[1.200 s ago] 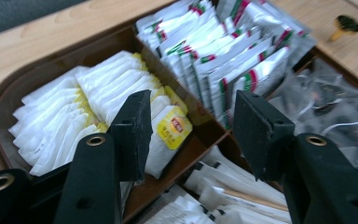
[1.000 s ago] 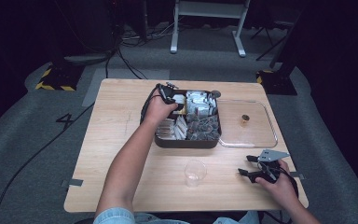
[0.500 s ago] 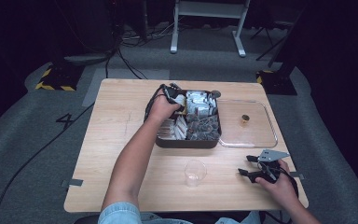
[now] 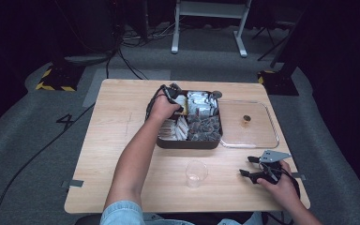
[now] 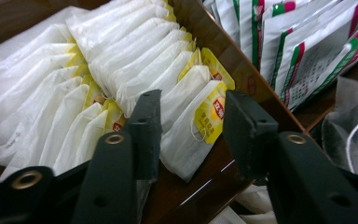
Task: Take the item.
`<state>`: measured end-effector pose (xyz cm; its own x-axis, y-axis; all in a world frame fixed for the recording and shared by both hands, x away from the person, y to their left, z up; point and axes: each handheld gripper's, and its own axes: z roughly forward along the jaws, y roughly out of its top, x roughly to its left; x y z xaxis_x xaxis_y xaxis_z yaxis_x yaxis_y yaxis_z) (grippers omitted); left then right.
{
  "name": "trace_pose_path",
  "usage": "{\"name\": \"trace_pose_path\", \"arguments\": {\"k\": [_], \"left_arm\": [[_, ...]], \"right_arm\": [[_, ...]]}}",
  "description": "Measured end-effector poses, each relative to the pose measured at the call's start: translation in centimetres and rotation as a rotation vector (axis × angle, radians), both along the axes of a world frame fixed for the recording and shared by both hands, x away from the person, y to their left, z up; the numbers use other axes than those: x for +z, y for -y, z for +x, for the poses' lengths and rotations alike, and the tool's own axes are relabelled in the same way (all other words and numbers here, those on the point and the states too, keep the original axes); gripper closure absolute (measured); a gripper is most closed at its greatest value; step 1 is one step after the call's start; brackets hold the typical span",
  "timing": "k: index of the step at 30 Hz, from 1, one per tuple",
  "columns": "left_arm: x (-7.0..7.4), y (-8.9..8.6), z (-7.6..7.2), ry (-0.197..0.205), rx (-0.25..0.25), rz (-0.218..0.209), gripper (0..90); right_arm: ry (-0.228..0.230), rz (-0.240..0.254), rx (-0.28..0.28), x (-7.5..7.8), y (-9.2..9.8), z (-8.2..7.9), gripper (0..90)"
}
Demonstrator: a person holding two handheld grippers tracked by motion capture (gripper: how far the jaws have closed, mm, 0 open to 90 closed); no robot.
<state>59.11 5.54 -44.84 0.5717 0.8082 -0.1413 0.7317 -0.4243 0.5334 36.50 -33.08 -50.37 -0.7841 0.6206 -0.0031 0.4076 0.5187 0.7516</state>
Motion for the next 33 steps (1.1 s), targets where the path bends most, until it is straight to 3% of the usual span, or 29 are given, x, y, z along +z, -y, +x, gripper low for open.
{"name": "trace_pose_path", "arguments": {"k": [5,12,14,23,33], "left_arm": [[-0.2,0.4,0.1,-0.014,-0.009,0.035,66.3],[-0.3,0.7,0.0,-0.031,-0.029,0.071,86.2],[-0.3,0.8,0.0,-0.031,-0.031,0.075,88.2],[0.3,0.3,-0.2,-0.003,-0.054,0.053,90.0],[2.2,0.0,-0.5,0.047,-0.071,0.009,90.0]], "right_arm": [[0.0,0.0,0.001,0.0,0.0,0.0,29.0],[0.0,0.0,0.001,0.0,0.0,0.0,29.1],[0.0,0.001,0.001,0.0,0.0,0.0,29.1],[0.0,0.001,0.001,0.0,0.0,0.0,29.1],[0.0,0.001,0.002,0.0,0.0,0.0,29.1]]}}
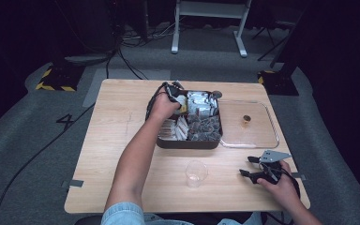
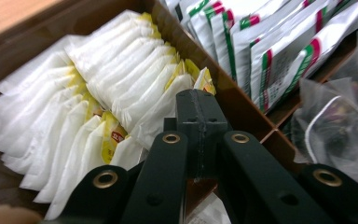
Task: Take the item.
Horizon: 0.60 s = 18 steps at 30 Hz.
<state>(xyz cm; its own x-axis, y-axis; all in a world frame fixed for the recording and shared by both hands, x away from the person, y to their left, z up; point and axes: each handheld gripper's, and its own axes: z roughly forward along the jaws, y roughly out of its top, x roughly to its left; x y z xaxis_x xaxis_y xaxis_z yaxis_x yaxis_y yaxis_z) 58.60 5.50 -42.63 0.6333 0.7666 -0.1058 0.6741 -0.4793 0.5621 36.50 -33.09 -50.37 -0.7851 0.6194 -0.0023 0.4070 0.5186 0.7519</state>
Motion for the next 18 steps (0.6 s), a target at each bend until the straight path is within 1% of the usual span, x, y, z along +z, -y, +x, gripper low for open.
{"name": "trace_pose_path", "arguments": {"k": [1,2,3,5,6,7,9,10,11,12,14,15,17,18], "left_arm": [[0.2,-0.1,-0.1,0.009,0.003,-0.01,90.0],[0.2,-0.1,-0.1,0.009,0.003,-0.01,90.0],[0.6,-0.2,-0.2,0.018,0.0,-0.018,90.0],[0.8,-0.3,-0.2,0.021,0.0,-0.016,90.0],[1.3,-0.4,-0.4,0.039,-0.001,-0.019,90.0],[1.5,-0.5,-0.5,0.044,-0.001,-0.031,90.0],[2.0,-0.7,-0.8,0.054,-0.004,-0.034,90.0],[2.3,-0.8,-0.9,0.059,-0.005,-0.049,90.0],[2.7,-1.0,-1.0,0.061,-0.014,-0.052,90.0],[2.9,-1.1,-1.2,0.068,-0.007,-0.07,90.0],[3.2,-1.2,-1.3,0.072,-0.014,-0.068,90.0],[3.7,-1.4,-1.6,0.085,-0.02,-0.07,90.0],[4.2,-1.5,-2.0,0.095,-0.026,-0.089,90.0],[4.2,-1.5,-2.0,0.095,-0.026,-0.089,90.0]], "right_arm": [[0.0,0.0,0.0,0.0,0.0,0.0,29.1],[0.0,0.0,0.0,0.0,0.0,0.0,29.1],[0.0,0.0,0.0,0.0,0.0,0.0,29.1],[-0.001,0.0,0.0,0.0,0.0,0.0,29.1],[0.0,0.0,0.0,0.0,0.0,0.0,29.1],[-0.001,0.0,0.0,0.0,0.0,0.0,29.1],[0.0,-0.001,-0.001,0.0,0.0,0.0,29.1],[0.0,-0.001,-0.001,0.0,0.0,0.0,29.1],[0.0,0.0,0.0,0.0,0.0,0.0,29.1],[0.0,0.0,0.0,0.0,0.0,0.0,29.1],[0.001,0.0,0.0,0.0,0.0,0.0,29.1],[0.0,-0.001,-0.001,0.0,0.0,0.0,29.1],[0.0,-0.001,-0.001,0.0,0.0,0.0,29.1],[0.0,-0.001,-0.001,0.0,0.0,0.0,29.1]]}}
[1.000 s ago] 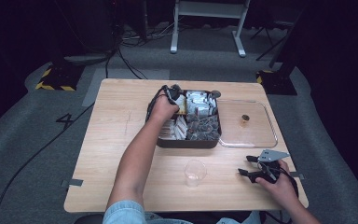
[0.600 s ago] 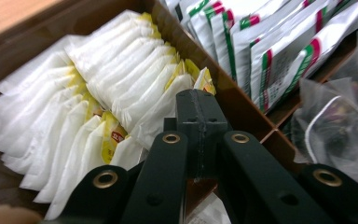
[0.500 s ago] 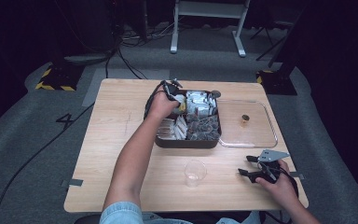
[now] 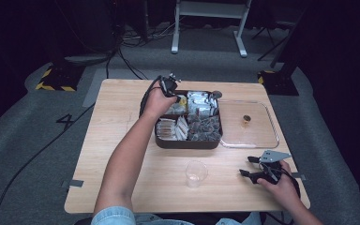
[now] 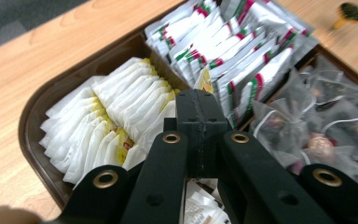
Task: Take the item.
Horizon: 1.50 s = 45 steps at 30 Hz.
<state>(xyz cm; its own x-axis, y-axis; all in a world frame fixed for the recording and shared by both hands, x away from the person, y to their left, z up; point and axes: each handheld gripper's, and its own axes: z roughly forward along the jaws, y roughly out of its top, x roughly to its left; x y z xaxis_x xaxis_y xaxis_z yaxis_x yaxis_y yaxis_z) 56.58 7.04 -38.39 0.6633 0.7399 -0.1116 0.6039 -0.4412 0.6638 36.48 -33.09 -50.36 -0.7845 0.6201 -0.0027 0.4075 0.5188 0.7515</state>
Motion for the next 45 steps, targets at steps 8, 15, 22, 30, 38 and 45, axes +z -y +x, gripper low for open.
{"name": "trace_pose_path", "arguments": {"k": [8,15,22,30,38,45], "left_arm": [[2.5,-0.4,-2.3,0.057,-0.062,-0.041,90.0],[4.4,-0.5,-5.4,0.104,-0.127,-0.088,90.0],[5.6,-0.4,-8.0,0.13,-0.193,-0.105,90.0],[6.5,-0.2,-11.7,0.163,-0.295,-0.121,90.0],[6.1,-0.3,-14.8,0.17,-0.349,-0.098,90.0],[5.7,-0.3,-17.6,0.201,-0.397,-0.124,90.0]], "right_arm": [[-0.002,0.002,0.009,0.0,0.1,0.0,29.2],[-0.002,0.003,0.014,0.0,0.1,0.1,29.2],[-0.002,0.003,0.014,0.0,0.1,0.1,29.2],[-0.002,0.002,0.015,0.0,0.1,0.1,29.2],[-0.002,0.002,0.015,0.0,0.1,0.1,29.2],[-0.002,0.002,0.015,0.0,0.1,0.1,29.2]]}}
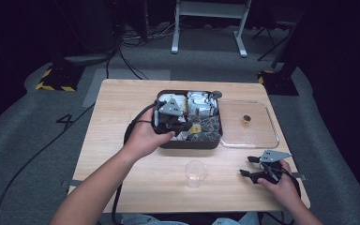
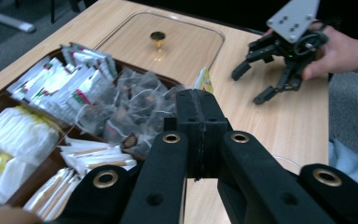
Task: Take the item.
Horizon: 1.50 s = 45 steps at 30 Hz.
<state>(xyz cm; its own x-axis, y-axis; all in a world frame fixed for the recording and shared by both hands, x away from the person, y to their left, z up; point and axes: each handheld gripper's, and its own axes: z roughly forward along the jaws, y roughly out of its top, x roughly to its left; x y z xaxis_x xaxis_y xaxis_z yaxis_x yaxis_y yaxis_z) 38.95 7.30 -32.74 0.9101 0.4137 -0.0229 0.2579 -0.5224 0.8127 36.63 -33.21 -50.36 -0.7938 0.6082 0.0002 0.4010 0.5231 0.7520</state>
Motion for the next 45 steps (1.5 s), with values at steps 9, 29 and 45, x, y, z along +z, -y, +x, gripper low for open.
{"name": "trace_pose_path", "arguments": {"k": [9,29,45], "left_arm": [[-1.1,0.9,-3.0,0.003,-0.072,-0.02,90.0],[-5.2,1.4,-4.9,-0.005,-0.09,-0.042,90.0],[-7.7,2.1,-5.7,-0.024,-0.115,-0.062,90.0]], "right_arm": [[0.0,0.0,0.0,0.0,0.0,0.0,29.3],[0.0,0.0,0.0,0.0,0.0,0.0,29.2],[0.0,0.0,0.0,0.0,0.0,0.0,29.2]]}}
